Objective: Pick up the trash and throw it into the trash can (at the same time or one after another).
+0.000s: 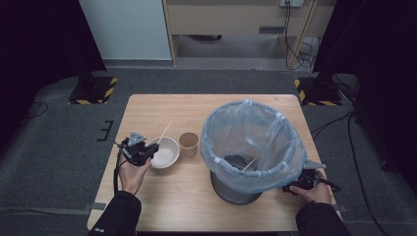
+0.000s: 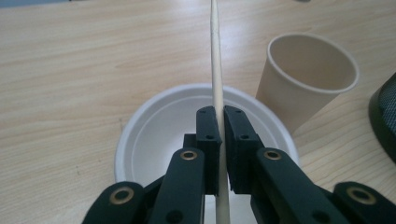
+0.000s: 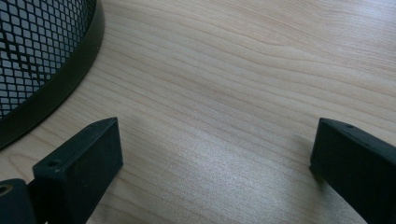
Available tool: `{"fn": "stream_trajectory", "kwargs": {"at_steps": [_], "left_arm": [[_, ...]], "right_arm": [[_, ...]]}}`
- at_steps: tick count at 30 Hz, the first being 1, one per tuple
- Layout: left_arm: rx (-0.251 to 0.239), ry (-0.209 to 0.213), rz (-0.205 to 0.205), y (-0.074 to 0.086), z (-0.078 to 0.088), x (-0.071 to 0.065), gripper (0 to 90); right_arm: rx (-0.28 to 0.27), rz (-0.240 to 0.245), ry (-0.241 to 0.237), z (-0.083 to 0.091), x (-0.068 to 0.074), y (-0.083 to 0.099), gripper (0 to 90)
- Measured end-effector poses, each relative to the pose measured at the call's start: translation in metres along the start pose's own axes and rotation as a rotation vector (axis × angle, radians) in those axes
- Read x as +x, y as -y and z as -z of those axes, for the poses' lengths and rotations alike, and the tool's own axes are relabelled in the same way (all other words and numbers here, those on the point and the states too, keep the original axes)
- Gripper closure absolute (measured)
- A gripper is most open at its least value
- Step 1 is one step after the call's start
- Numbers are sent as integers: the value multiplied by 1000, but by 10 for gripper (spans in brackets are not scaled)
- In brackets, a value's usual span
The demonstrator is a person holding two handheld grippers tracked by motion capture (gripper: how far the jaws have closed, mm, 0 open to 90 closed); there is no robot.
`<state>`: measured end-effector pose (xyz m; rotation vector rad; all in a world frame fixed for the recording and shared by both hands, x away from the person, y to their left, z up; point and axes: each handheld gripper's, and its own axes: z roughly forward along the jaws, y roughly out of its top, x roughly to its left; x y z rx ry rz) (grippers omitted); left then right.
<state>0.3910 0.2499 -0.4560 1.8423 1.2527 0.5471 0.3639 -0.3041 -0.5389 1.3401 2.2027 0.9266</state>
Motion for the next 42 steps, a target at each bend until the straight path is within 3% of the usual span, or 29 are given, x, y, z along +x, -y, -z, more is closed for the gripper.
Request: {"fn": "stream_trajectory", "kwargs": {"at_steps": [10,42], "left_arm": [[-90,12,8,-12,19,-2,849],[-368,100,-18,-54,81,-29,850]], "right_arm": [[0,0,0,0,0,0,24],[0,0,0,0,0,0,24]]}}
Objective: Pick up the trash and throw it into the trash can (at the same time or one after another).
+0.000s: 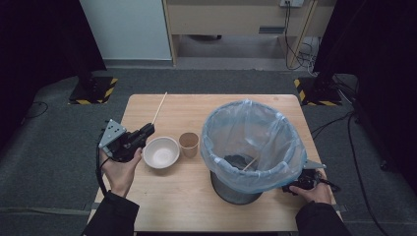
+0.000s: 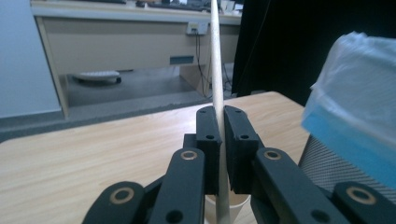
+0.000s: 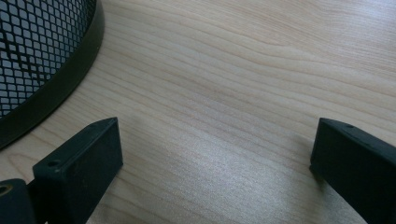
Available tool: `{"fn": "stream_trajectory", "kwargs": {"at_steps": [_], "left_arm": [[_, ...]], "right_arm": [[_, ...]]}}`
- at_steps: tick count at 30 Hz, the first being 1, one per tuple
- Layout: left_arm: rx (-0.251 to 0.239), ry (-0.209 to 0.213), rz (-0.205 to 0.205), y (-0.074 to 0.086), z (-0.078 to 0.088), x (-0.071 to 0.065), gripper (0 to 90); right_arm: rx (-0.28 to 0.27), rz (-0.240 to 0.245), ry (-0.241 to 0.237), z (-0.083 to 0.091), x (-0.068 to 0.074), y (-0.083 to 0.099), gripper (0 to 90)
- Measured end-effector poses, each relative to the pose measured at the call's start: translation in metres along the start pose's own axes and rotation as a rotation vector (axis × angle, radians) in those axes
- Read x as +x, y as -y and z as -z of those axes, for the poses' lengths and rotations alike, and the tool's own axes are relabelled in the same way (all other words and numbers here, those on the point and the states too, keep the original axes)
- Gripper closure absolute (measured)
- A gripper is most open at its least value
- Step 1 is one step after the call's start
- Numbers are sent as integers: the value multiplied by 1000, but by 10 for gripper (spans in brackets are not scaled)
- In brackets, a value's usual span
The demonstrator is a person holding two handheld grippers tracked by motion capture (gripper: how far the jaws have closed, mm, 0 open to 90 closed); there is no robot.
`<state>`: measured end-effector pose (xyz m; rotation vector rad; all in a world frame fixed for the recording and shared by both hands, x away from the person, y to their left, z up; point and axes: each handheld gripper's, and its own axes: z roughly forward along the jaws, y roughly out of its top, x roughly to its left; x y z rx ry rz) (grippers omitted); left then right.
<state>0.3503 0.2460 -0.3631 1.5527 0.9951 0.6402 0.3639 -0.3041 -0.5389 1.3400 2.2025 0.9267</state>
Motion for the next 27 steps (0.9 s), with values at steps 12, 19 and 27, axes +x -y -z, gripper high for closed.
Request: {"fn": "stream_trajectory", "kwargs": {"at_steps": [12,19,27], "left_arm": [[-93,57,-33,-22,15,-22,849],[-136,78,-50,-31,21,-33,849],[-196,95,-56,-46,28,-41,849]], "right_arm": [[0,0,0,0,0,0,24],[0,1,-1,0,0,0,23],[0,1,-1,0,0,0,23]]}}
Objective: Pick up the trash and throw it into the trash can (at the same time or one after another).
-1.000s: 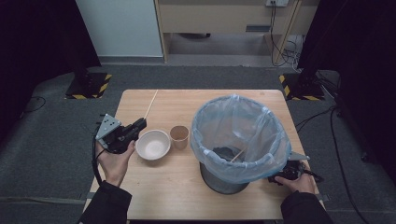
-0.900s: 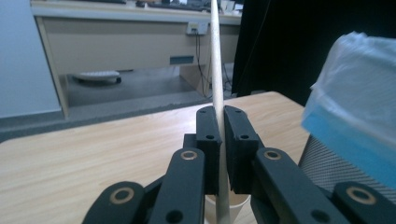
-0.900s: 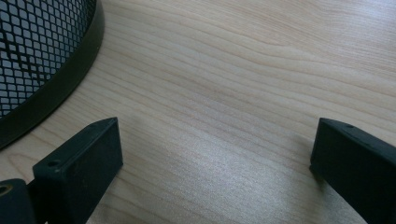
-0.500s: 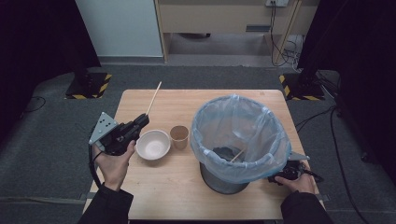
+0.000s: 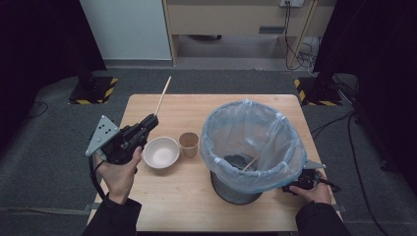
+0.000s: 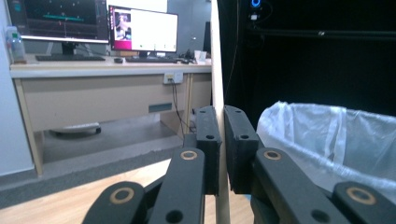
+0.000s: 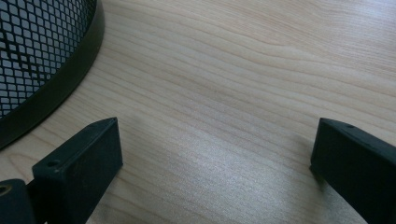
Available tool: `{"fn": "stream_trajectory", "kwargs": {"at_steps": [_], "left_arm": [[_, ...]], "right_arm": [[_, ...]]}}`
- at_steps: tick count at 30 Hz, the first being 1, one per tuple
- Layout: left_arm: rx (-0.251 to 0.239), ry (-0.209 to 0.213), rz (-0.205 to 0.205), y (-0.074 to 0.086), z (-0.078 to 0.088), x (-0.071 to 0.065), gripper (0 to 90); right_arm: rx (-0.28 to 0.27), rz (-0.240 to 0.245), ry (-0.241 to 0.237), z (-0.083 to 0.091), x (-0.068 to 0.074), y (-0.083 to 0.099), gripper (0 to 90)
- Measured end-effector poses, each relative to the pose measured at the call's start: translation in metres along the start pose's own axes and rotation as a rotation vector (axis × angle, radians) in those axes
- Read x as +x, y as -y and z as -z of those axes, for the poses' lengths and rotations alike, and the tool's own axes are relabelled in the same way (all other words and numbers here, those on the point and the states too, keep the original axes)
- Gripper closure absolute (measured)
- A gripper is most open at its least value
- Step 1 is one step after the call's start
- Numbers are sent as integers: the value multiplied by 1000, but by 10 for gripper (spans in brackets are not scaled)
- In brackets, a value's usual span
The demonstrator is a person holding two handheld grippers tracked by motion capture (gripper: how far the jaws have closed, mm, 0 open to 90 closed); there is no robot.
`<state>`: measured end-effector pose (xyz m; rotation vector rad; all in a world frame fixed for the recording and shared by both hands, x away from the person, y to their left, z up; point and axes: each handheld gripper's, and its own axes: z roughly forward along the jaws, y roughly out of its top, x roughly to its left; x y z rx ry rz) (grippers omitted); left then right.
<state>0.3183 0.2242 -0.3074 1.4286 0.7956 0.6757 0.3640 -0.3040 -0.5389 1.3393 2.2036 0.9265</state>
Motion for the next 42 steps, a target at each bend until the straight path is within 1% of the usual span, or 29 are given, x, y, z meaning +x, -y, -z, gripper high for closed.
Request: {"fn": "stream_trajectory", "kwargs": {"at_steps": [3,4,5,8,13,14,15,22,23,24,25,26,27,28,29,30,31,32,33,34,35,36,37,42], "left_arm": [[-6,7,-6,-4,-2,-3,849],[-12,15,-11,-8,-4,-6,849],[-12,15,-11,-8,-4,-6,849],[-20,31,-21,-14,-8,-12,849],[-34,44,-23,-19,-13,-18,849],[-39,52,-25,-22,-16,-21,849],[-39,52,-25,-22,-16,-21,849],[-58,82,-39,-31,-23,-33,849],[-58,82,-39,-31,-23,-33,849],[-63,90,-42,-34,-26,-37,849],[-63,90,-42,-34,-26,-37,849],[-77,95,-53,-37,-28,-40,849],[-77,95,-53,-37,-28,-40,849],[-69,105,-46,-38,-29,-43,849],[-81,107,-57,-39,-31,-45,849],[-82,110,-58,-40,-32,-46,849],[-76,119,-50,-40,-33,-49,849],[-77,126,-52,-42,-35,-51,849],[-84,125,-65,-43,-36,-52,849],[-77,138,-57,-43,-38,-56,849],[-77,138,-57,-43,-38,-56,849],[-77,149,-59,-45,-41,-60,849],[-77,149,-59,-45,-41,-60,849],[-77,174,-61,-46,-49,-70,850]], "right_arm": [[0,0,0,0,0,0,23],[0,0,0,0,0,0,23],[0,0,0,0,0,0,23],[0,0,0,0,0,0,23],[0,0,0,0,0,0,23],[0,0,0,0,0,0,23],[0,0,0,0,0,0,23],[0,0,0,0,0,0,23],[0,0,0,0,0,0,23],[0,0,0,0,0,0,23],[0,0,0,0,0,0,23],[0,0,0,0,0,0,23],[0,0,0,0,0,0,23],[0,0,0,0,0,0,23],[0,0,0,0,0,0,23],[0,0,0,0,0,0,23],[0,0,0,0,0,0,23],[0,0,0,0,0,0,23],[0,0,0,0,0,0,23],[0,0,0,0,0,0,23],[0,0,0,0,0,0,23],[0,0,0,0,0,0,23],[0,0,0,0,0,0,23],[0,0,0,0,0,0,23]]}}
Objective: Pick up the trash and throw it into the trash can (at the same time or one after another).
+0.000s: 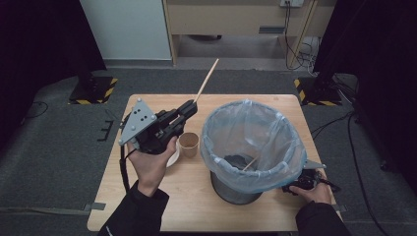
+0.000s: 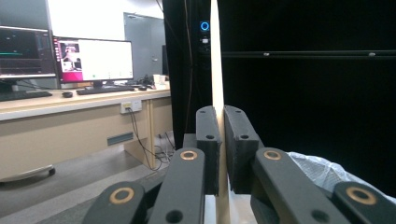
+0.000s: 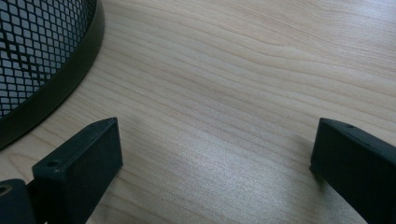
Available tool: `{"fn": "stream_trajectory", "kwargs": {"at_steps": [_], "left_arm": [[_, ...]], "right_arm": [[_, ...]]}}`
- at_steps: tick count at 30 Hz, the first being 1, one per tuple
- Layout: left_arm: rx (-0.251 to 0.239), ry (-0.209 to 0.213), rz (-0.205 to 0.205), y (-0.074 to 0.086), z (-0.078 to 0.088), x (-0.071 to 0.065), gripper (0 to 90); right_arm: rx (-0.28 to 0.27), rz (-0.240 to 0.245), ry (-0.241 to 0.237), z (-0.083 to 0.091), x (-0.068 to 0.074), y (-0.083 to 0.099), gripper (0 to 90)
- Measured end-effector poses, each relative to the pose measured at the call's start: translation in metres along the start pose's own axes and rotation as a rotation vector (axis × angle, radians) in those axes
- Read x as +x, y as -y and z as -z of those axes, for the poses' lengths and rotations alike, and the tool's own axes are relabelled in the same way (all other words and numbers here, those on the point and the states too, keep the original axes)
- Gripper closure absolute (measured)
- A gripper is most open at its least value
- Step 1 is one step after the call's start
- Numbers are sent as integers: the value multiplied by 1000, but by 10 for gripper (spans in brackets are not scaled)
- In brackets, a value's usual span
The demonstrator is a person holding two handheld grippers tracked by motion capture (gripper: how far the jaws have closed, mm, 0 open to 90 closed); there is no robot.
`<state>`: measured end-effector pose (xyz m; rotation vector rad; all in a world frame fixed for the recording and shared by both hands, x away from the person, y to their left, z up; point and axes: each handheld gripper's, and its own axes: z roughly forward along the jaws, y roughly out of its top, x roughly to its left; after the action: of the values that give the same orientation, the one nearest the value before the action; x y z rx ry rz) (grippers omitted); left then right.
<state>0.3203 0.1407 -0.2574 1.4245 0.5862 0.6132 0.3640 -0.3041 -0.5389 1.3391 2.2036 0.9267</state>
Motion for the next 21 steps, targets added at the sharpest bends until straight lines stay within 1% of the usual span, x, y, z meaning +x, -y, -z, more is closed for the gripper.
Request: {"fn": "stream_trajectory", "kwargs": {"at_steps": [4,5,6,10,21], "left_arm": [[-2,27,-9,-3,-9,-9,850],[-2,27,-9,-3,-9,-9,849],[1,38,-16,-4,-13,-12,849],[5,60,-25,-5,-21,-20,849],[30,100,-19,0,-45,-34,850]], "right_arm": [[0,0,0,0,0,0,23],[0,0,0,0,0,0,23],[0,0,0,0,0,0,23],[0,0,0,0,0,0,23],[0,0,0,0,0,0,23]]}}
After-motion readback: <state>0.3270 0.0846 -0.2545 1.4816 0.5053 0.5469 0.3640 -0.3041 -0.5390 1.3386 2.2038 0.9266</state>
